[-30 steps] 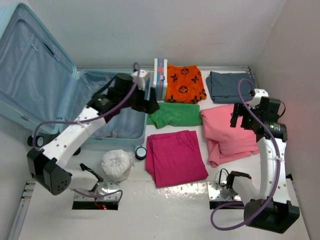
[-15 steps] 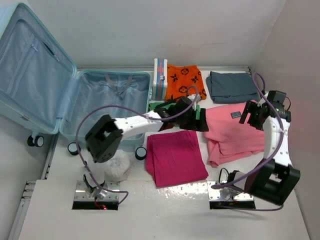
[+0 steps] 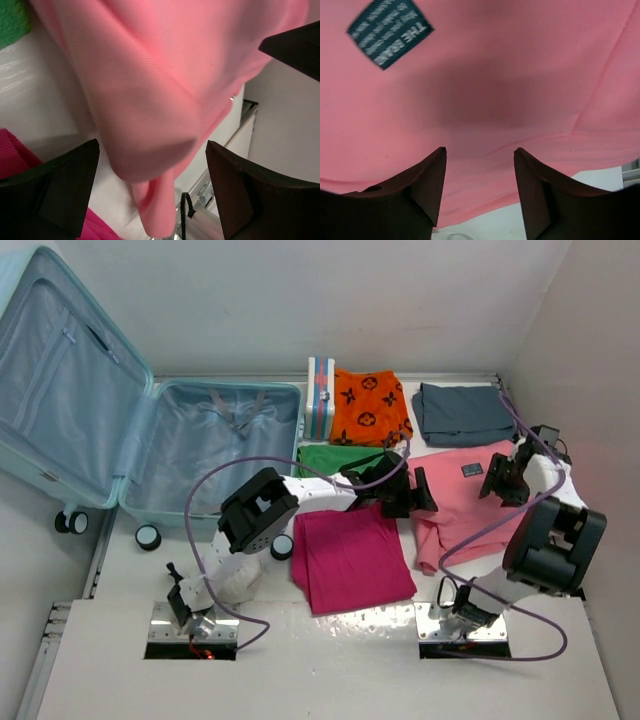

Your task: Pack the luggage

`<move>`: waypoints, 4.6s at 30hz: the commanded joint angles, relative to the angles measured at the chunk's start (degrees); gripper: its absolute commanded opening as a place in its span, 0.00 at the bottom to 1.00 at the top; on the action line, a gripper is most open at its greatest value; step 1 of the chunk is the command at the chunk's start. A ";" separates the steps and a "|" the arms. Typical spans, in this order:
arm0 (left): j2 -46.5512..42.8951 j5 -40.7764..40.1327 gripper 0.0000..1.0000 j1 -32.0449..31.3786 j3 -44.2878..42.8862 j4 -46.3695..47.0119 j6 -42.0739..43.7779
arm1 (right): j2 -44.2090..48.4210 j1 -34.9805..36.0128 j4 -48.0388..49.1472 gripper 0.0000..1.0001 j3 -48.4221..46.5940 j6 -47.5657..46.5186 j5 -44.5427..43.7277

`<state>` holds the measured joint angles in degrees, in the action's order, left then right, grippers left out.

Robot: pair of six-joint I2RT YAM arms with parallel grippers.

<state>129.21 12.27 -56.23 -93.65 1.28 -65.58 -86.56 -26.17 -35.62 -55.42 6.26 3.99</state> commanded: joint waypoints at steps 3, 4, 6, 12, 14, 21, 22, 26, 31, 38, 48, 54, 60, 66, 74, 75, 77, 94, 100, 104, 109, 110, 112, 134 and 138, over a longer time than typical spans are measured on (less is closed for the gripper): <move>5.16 0.21 0.88 -1.42 -3.81 2.68 -4.99 | -5.97 0.94 2.04 0.47 -2.42 -2.12 -3.81; 5.79 0.21 0.88 -1.43 -3.82 2.15 -4.99 | -6.85 1.73 1.61 0.43 -2.33 -2.13 -3.81; 6.84 -0.41 0.88 -1.43 -4.35 1.45 -5.52 | -7.83 2.35 1.25 0.39 -1.98 -2.83 -4.86; 9.92 -0.41 0.81 -1.43 -9.27 2.76 -6.22 | -9.67 5.87 -0.51 0.24 -0.66 -2.75 -1.54; 10.63 -0.41 0.72 -1.43 -10.06 3.47 -4.65 | -9.50 8.15 -0.33 0.23 0.40 -2.83 -1.09; 6.24 1.88 0.00 1.73 -10.06 -1.79 4.05 | -7.40 11.14 -1.20 0.28 -1.61 0.68 6.18; 3.27 1.88 0.00 1.73 -9.28 -3.89 5.36 | -6.96 11.14 -1.82 0.31 -3.10 0.94 7.34; -5.95 2.49 0.00 4.81 -5.76 -7.95 13.69 | -1.87 8.43 -6.12 0.66 -8.11 1.38 14.54; -13.71 1.88 0.00 7.45 -4.71 -14.37 22.77 | 3.77 4.47 -5.95 0.89 -11.11 -1.42 16.49; -10.40 3.01 0.00 9.20 -5.85 -23.33 28.14 | -2.90 -2.02 -4.66 0.95 -10.59 -2.58 17.72; -4.58 2.67 0.00 13.07 -7.69 -25.80 28.75 | -18.81 -6.34 -1.23 1.00 -14.37 0.77 24.67; -4.05 0.92 0.00 13.60 -7.69 -25.80 29.37 | -26.72 -7.93 -4.98 1.00 -19.36 -5.29 26.50; -3.52 -0.50 0.00 14.13 -7.69 -25.80 30.43 | -27.17 -8.81 -5.26 1.00 -18.68 -11.70 27.56; -2.91 -1.10 0.00 14.13 -7.69 -25.80 30.95 | -31.12 -8.46 -11.05 1.00 -21.22 -18.64 27.04; -2.38 -2.17 0.00 14.13 -7.69 -26.33 31.48 | -31.91 -4.51 -10.70 1.00 -15.86 -21.55 26.16; -2.38 -2.17 0.00 14.13 -7.69 -26.33 31.48 | -31.83 -3.72 -11.05 1.00 -15.86 -21.47 26.24; -2.38 -2.78 0.00 14.13 -7.69 -26.33 31.48 | -30.86 -2.92 -10.71 1.00 -15.78 -20.24 24.94; -2.38 -2.78 0.00 14.65 -7.69 -26.85 32.01 | -28.56 -10.39 -15.45 1.00 -26.06 -27.53 20.62; -1.85 -1.73 0.00 15.18 -7.69 -26.85 32.01 | -32.78 -7.23 -15.80 1.00 -23.95 -27.80 25.26; -1.33 -1.73 0.00 15.18 -7.69 -26.85 32.01 | -33.76 -4.08 -13.70 1.00 -21.23 -25.69 27.04; -1.33 -1.73 0.00 15.71 -7.69 -26.85 32.01 | -34.90 -1.52 -11.58 0.93 -18.76 -23.06 26.43; -1.33 -1.73 0.00 15.71 -7.69 -26.85 32.01 | -34.90 -0.99 -11.32 0.86 -18.85 -22.88 25.90; -1.33 -1.73 0.00 15.71 -7.16 -26.85 32.01 | -34.81 -0.98 -12.02 0.58 -19.20 -24.89 25.37; -28.71 -12.26 0.00 12.63 -2.08 -20.61 45.71 | 2.44 6.65 -27.41 0.00 -27.11 -16.14 42.33; -37.07 -15.78 0.00 15.70 -0.14 -20.61 48.35 | 7.45 14.63 -19.26 0.00 -28.07 -7.86 41.28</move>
<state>100.60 1.93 -43.38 -94.24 -26.04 -21.08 -81.69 -16.03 -61.28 -80.97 -9.52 41.56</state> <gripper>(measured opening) 0.110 0.146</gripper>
